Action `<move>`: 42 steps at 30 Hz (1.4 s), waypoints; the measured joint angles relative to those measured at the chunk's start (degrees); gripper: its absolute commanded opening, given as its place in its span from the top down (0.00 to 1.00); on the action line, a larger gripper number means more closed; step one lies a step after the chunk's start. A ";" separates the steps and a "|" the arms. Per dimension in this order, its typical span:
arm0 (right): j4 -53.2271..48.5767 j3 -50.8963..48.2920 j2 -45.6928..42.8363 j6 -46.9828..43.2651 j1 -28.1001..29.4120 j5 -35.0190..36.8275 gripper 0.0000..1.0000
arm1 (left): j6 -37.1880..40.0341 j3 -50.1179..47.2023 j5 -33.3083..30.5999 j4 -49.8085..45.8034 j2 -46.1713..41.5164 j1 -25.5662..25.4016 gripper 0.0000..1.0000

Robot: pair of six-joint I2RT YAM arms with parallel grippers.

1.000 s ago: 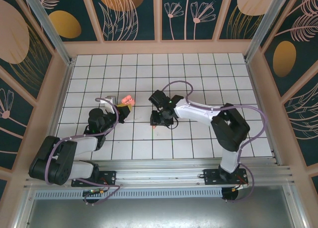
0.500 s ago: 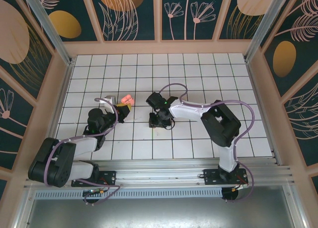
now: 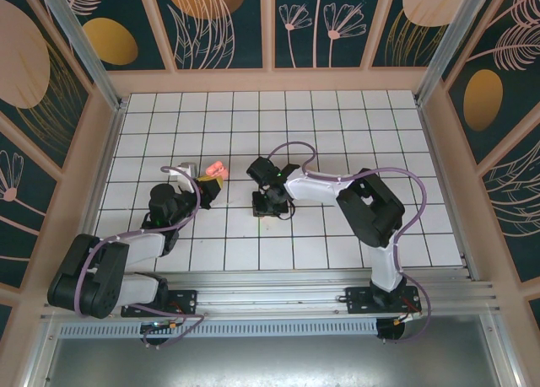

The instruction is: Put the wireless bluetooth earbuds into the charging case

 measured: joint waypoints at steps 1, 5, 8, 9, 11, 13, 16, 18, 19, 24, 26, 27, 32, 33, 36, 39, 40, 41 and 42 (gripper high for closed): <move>0.00 0.00 0.00 -0.13 0.00 0.00 0.78 | 0.11 0.00 0.02 -0.20 -0.09 0.00 0.85; 0.00 0.00 0.00 -0.98 0.00 0.20 0.79 | 0.37 0.09 0.02 -0.66 -0.48 0.02 0.85; -0.26 0.00 -0.17 -3.30 0.00 0.57 0.79 | 0.55 0.28 0.07 -1.33 -0.83 0.00 0.85; -0.68 0.00 -0.37 -4.63 0.00 0.81 0.79 | 0.57 0.37 0.20 -1.73 -0.98 0.02 0.85; -1.79 0.00 -1.14 -7.82 0.00 1.27 0.80 | 0.94 0.66 0.39 -2.38 -1.14 0.00 0.85; -3.54 0.00 -2.45 -11.78 0.00 1.97 0.81 | 1.18 1.05 0.50 -3.13 -1.40 0.00 0.85; -6.67 0.00 -5.07 -18.95 -0.04 2.49 0.81 | 1.44 1.49 0.83 -3.50 -1.62 0.00 0.85; -8.87 0.00 -6.93 -24.22 -0.04 2.60 0.81 | 1.62 1.73 1.11 -3.76 -1.62 0.00 0.85; -10.08 0.00 -7.82 -26.99 -0.04 2.58 0.80 | 1.64 1.84 1.22 -3.91 -1.62 0.00 0.85; -15.87 0.02 -9.97 -37.97 -0.04 4.22 0.79 | 1.88 2.05 1.95 -5.29 -2.45 0.00 0.85; -18.01 0.02 -9.92 -41.31 0.07 5.64 0.79 | 2.01 2.05 1.92 -5.99 -3.37 0.02 0.85; -18.82 0.02 -9.92 -42.80 0.15 6.36 0.79 | 2.05 2.05 1.92 -6.16 -3.72 0.00 0.85; -21.97 0.83 -7.96 -49.79 2.36 9.90 0.79 | 2.93 2.36 1.95 -7.52 -4.85 0.00 0.85; -22.32 1.05 -7.08 -50.82 2.93 10.32 0.79 | 3.10 2.49 1.95 -7.82 -4.94 0.00 0.85; -22.86 1.29 -4.17 -53.62 4.33 11.23 0.79 | 3.54 2.60 1.95 -8.48 -5.27 0.00 0.85; -23.15 1.31 -1.79 -55.98 5.14 11.43 0.79 | 3.58 2.62 1.92 -9.09 -5.46 0.00 0.85; -23.47 1.64 -1.33 -56.72 5.16 11.45 0.79 | 3.58 2.62 1.92 -9.22 -5.46 0.02 0.85; -23.63 2.14 -1.16 -57.42 5.16 11.43 0.79 | 3.58 2.64 1.92 -9.29 -5.46 0.00 0.85; -23.54 2.45 -1.11 -57.83 5.16 11.45 0.78 | 3.58 2.67 1.92 -9.38 -5.49 0.00 0.85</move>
